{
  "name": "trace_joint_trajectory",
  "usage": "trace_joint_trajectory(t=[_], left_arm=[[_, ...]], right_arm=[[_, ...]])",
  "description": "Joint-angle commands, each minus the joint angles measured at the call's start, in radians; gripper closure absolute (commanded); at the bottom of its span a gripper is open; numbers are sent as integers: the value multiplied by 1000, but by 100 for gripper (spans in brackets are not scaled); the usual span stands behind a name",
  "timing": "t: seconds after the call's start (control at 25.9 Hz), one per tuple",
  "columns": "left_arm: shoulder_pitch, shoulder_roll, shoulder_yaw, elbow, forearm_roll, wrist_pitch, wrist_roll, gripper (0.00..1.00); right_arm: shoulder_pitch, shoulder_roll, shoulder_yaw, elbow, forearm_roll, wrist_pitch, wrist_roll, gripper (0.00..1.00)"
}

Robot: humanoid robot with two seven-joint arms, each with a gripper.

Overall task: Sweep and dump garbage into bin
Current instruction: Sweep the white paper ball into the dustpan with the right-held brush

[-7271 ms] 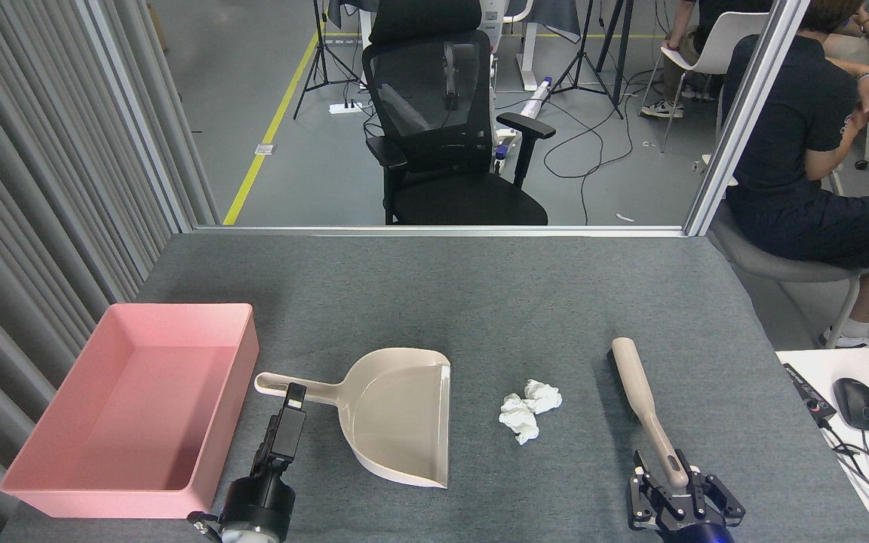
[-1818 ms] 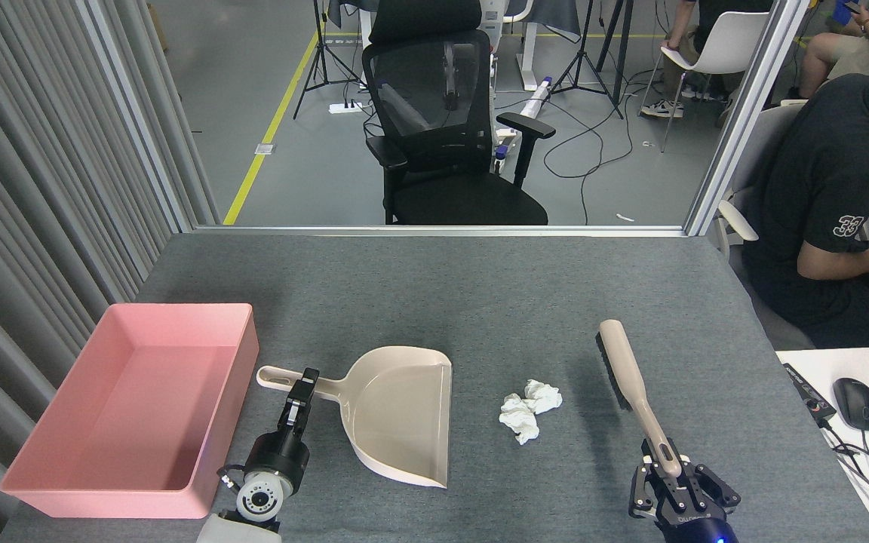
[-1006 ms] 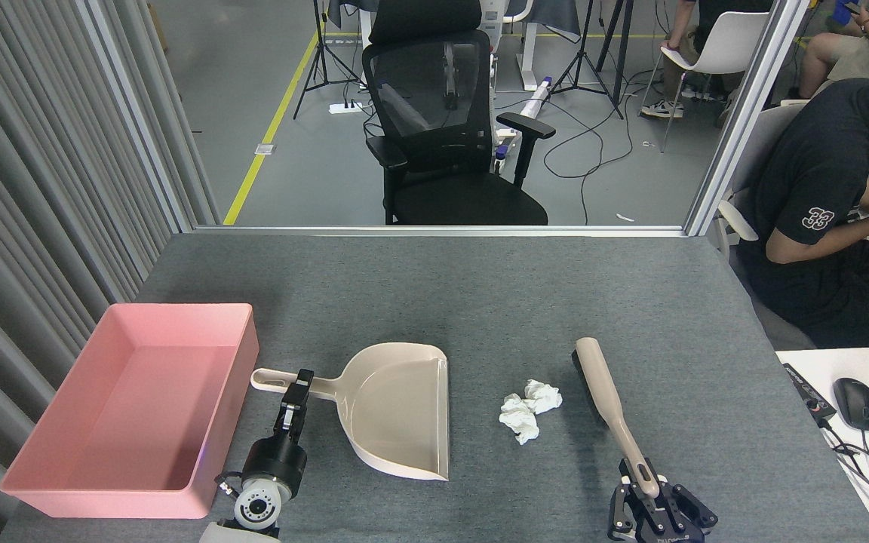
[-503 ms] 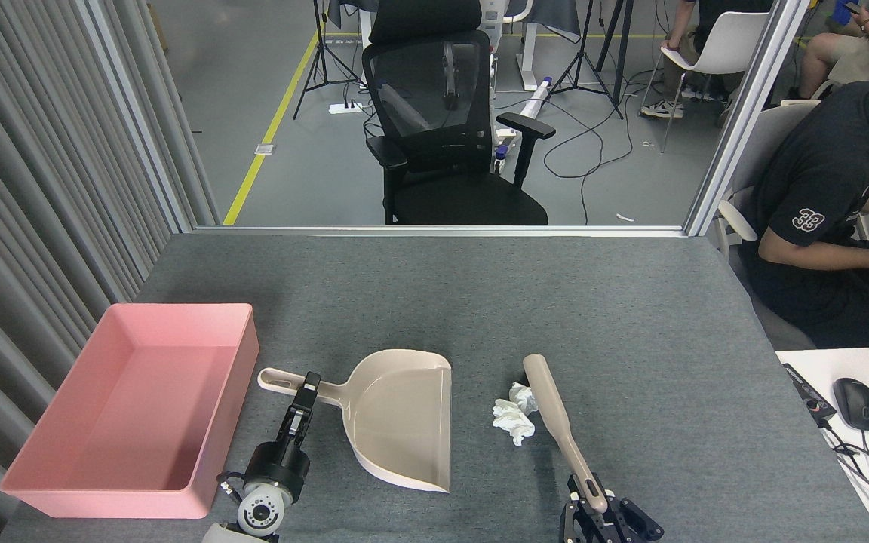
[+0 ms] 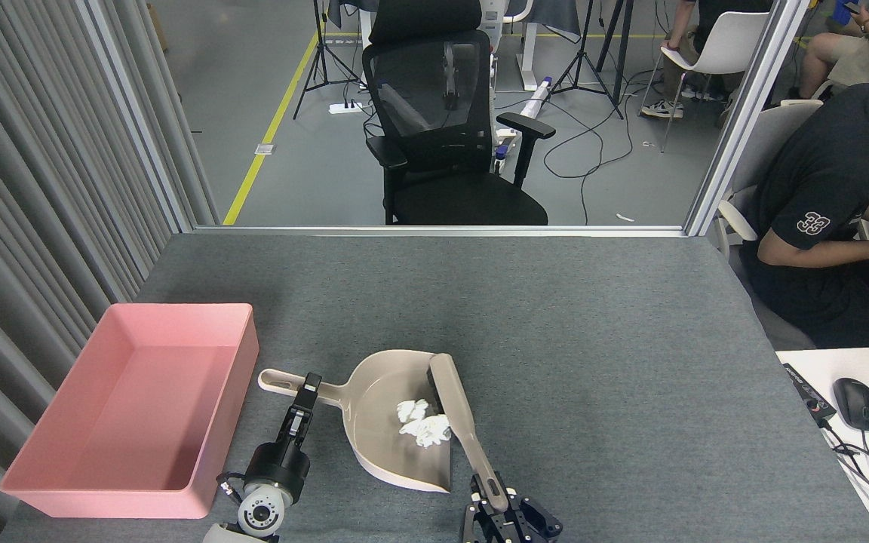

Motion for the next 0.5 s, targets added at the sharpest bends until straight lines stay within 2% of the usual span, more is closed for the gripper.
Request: trace_joint_trajectory(t=[0.0,0.12,0.27,0.39,0.46], left_arm=[[0,1,0,0,0,2,-1,79],[0,1,0,0,0,3,-4,79],[2,1,0,0,8,8,-8,79],[0,-1,3,-1,12,9,-10,79],[0,-2,3,-15,14,14,-10,79]], right_arm=[[-23,15,175,-5,-46,130,-32,82],[-31,12,204,-60,-123,151,-52,82],[-17,-1,188,-164,-130,158,-60,82],[-22,-40,63,-172,-136,136,-55,82],[-23,-96,-12,-168,-147,96,-55,82]])
